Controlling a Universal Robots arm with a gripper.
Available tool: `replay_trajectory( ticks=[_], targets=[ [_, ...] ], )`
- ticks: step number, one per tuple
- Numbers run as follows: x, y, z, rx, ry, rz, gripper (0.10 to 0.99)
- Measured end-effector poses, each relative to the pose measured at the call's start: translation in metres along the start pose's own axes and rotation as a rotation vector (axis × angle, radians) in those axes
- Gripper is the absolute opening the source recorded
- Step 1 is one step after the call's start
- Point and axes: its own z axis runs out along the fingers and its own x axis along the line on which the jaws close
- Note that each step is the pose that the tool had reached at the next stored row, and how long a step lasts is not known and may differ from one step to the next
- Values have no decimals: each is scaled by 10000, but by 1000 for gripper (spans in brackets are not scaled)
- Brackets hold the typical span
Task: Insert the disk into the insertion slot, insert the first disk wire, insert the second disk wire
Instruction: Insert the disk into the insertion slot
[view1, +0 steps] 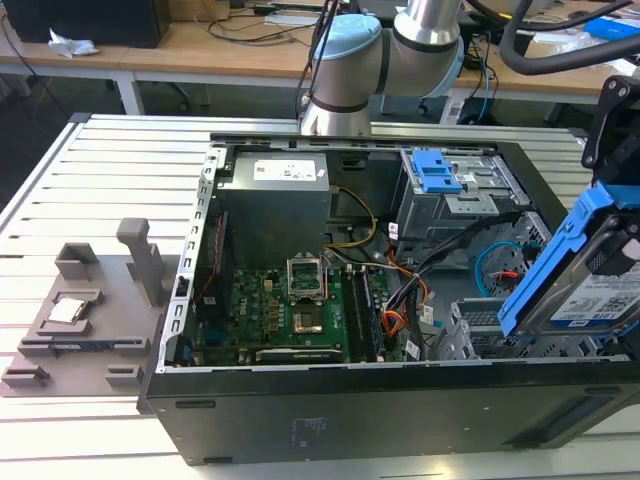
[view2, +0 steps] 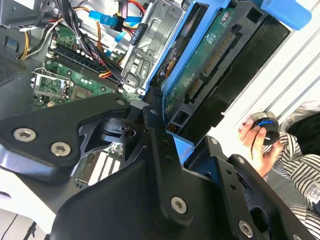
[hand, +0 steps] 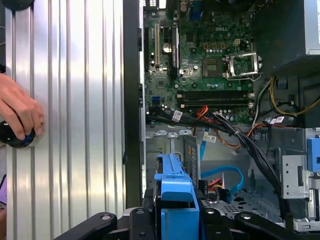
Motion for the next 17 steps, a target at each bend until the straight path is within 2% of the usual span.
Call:
replay_trajectory(
  ticks=[4, 7, 9, 14, 17],
  targets=[
    [-33, 110, 8, 0, 1, -1, 365],
    [-85, 156, 19, 0, 2, -2, 365],
    [-154, 163, 73, 0, 2, -3, 365],
    [-265, 190, 145, 0, 2, -2, 365],
    [-267, 195, 189, 0, 6, -3, 365]
  ],
)
